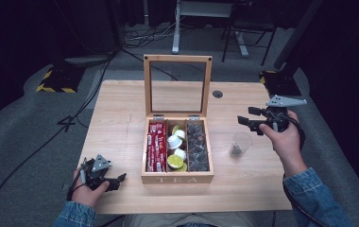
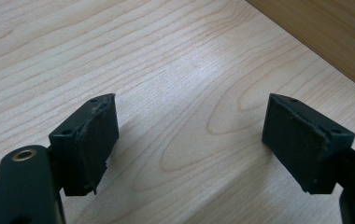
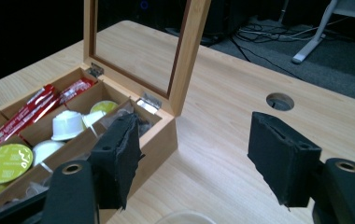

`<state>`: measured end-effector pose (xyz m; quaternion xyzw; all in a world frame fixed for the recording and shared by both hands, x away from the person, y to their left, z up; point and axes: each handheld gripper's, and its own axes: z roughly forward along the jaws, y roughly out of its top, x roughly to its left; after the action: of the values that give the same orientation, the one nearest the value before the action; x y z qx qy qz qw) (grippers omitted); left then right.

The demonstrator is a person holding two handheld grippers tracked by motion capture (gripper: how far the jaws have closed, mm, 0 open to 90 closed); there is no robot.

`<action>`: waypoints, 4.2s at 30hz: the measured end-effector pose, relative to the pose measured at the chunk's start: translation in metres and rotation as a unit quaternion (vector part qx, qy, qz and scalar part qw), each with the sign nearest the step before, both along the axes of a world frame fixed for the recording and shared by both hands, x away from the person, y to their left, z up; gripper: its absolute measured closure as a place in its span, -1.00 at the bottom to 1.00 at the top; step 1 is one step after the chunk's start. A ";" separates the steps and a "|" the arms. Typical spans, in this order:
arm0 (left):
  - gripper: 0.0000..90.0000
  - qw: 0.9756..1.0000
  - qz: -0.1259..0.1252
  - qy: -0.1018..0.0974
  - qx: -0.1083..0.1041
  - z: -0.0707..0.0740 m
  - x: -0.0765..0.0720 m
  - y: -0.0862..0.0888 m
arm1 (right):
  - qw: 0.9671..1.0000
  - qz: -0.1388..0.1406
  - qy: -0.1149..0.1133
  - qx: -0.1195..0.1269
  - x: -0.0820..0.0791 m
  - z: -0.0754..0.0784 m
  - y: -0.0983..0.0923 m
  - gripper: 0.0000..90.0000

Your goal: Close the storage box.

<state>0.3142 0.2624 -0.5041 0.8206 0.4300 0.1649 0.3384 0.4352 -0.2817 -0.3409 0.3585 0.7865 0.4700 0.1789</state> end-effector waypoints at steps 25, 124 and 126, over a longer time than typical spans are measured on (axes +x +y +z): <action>-0.58 1.000 0.000 0.000 0.001 0.000 -0.001 0.000 | 0.999 0.029 -0.034 0.027 0.071 0.041 0.057 -0.17; -0.58 1.000 -0.003 0.002 0.000 0.000 0.002 -0.001 | 0.987 0.144 -0.062 -0.041 -0.017 0.035 0.088 0.24; -0.58 1.000 -0.003 0.002 0.000 0.000 0.002 -0.001 | 0.986 0.145 -0.063 -0.043 -0.019 0.033 0.088 0.23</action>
<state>0.3167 0.2616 -0.5039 0.8224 0.4279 0.1623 0.3379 0.4164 -0.1941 -0.3077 0.2020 0.8366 0.4789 0.1731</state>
